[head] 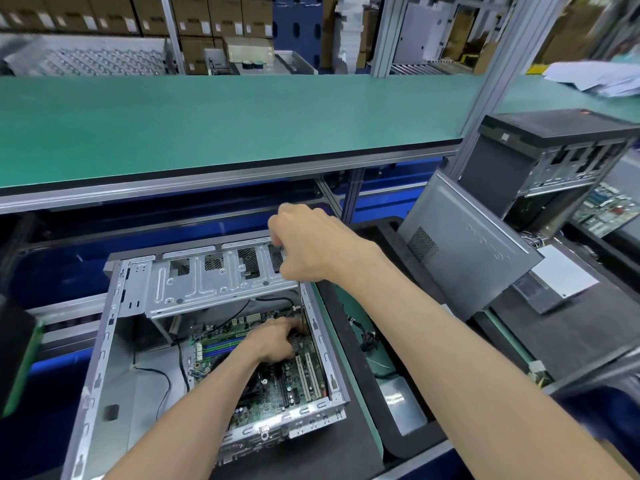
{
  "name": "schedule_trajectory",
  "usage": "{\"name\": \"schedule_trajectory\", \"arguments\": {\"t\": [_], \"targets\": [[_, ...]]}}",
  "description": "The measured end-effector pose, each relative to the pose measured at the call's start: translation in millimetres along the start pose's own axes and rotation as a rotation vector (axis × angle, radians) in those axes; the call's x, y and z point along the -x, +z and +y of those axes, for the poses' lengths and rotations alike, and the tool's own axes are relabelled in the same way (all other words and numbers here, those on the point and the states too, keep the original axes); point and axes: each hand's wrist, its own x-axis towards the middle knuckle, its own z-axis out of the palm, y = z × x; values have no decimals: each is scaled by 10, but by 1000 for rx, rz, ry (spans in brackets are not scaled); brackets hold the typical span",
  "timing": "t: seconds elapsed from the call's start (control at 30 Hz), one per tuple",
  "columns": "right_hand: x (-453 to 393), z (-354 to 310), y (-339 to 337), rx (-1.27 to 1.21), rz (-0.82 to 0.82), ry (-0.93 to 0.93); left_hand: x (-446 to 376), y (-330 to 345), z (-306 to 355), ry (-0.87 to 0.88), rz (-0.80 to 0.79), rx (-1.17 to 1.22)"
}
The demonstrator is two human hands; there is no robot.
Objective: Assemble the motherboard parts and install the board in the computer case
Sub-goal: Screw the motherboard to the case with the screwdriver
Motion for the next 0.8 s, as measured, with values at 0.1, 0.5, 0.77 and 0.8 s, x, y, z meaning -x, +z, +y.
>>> {"name": "schedule_trajectory", "arguments": {"t": [0.1,0.5,0.77,0.8], "targets": [[10,-7,25,-1,43,17,-6,2,2,1,3,-5],[11,39,43,23,74,37,3,4,15,8,1,-14],[-7,62,69,104,82,47,0,10,21,8,11,-20],[-15,67,57,51,48,35,-3,10,20,11,13,-21]]}}
